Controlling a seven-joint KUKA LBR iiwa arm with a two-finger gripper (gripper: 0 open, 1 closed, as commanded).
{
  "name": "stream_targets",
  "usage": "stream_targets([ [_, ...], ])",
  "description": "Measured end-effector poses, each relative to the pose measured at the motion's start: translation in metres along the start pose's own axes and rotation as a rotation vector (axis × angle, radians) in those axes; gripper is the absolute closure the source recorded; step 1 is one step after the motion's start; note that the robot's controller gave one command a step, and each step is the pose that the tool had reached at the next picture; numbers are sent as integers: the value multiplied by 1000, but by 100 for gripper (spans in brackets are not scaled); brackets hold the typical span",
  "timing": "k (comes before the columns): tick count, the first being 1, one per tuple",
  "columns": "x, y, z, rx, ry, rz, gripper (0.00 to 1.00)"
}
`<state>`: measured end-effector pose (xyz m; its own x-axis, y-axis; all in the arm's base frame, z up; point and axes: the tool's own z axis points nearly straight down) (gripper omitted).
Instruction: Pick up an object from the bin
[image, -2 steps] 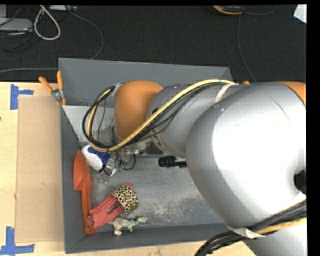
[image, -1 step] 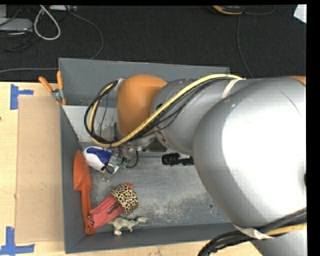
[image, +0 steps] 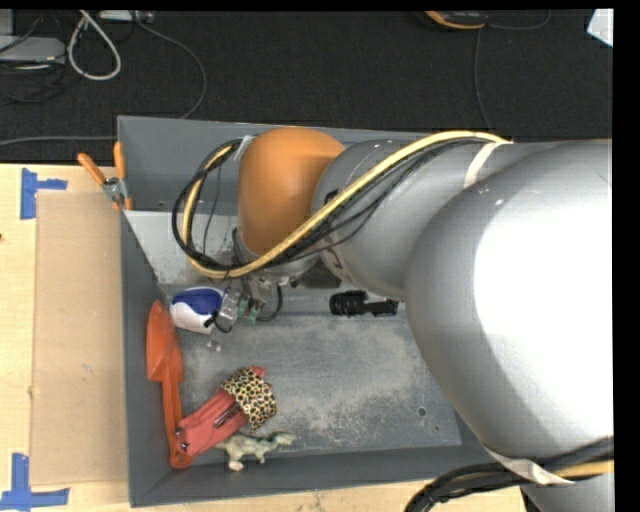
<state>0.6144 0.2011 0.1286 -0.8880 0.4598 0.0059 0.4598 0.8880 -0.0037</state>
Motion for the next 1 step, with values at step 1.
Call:
stream_targets([
  [1, 0, 0, -18, -1, 0, -1, 100],
])
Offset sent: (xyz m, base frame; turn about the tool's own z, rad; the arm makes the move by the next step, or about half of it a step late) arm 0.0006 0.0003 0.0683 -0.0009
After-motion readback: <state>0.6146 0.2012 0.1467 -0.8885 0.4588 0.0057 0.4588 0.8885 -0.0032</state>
